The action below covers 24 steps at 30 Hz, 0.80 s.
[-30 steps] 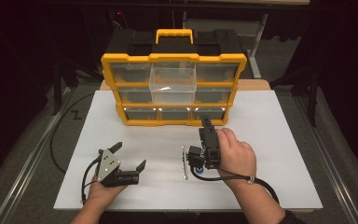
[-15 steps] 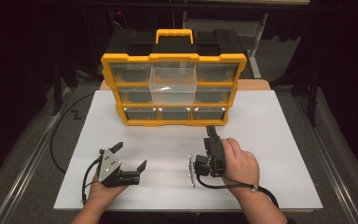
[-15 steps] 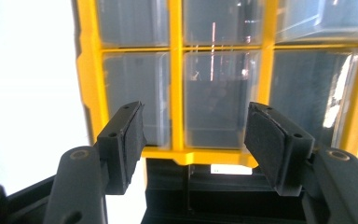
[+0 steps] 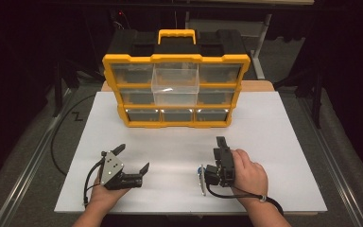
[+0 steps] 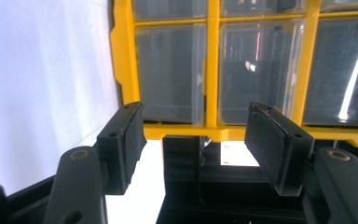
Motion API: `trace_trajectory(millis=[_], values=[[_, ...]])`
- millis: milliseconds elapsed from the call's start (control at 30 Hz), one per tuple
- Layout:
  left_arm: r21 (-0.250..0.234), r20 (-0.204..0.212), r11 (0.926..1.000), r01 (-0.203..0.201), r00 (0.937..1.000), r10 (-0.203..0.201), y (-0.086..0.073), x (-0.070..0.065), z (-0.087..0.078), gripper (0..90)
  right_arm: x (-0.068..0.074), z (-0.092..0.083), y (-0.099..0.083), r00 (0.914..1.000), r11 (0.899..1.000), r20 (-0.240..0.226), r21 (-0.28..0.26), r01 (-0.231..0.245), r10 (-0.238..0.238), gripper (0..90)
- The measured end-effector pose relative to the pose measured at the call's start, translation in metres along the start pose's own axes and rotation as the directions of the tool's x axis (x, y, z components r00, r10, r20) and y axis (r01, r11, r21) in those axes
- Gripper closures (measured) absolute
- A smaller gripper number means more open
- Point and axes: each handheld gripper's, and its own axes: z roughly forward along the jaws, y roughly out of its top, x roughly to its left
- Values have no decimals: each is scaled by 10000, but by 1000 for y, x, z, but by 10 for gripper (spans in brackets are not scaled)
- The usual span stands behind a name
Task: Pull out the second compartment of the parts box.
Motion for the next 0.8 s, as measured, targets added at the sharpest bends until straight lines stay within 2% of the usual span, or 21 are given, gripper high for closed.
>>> trace_trajectory(millis=[233,433,567,733,800], values=[[8,29,10000,-19,10000,19,0,0,1,2,12,-1,-9,9998,9995,-182,283,-102,107,393],[-9,51,10000,-10,10000,10,0,-1,2,1,23,-1,-13,9989,9996,-458,273,89,-76,390],[-16,75,10000,-5,10000,5,0,-1,1,1,25,-1,-12,9987,9997,-517,235,-12,24,379],[-18,91,10000,-6,10000,6,0,-1,0,1,26,-1,-12,9984,9997,-562,251,61,-47,323],[-18,95,10000,1,10000,-1,0,-1,0,1,27,0,-12,9982,9995,-586,299,-72,89,282]])
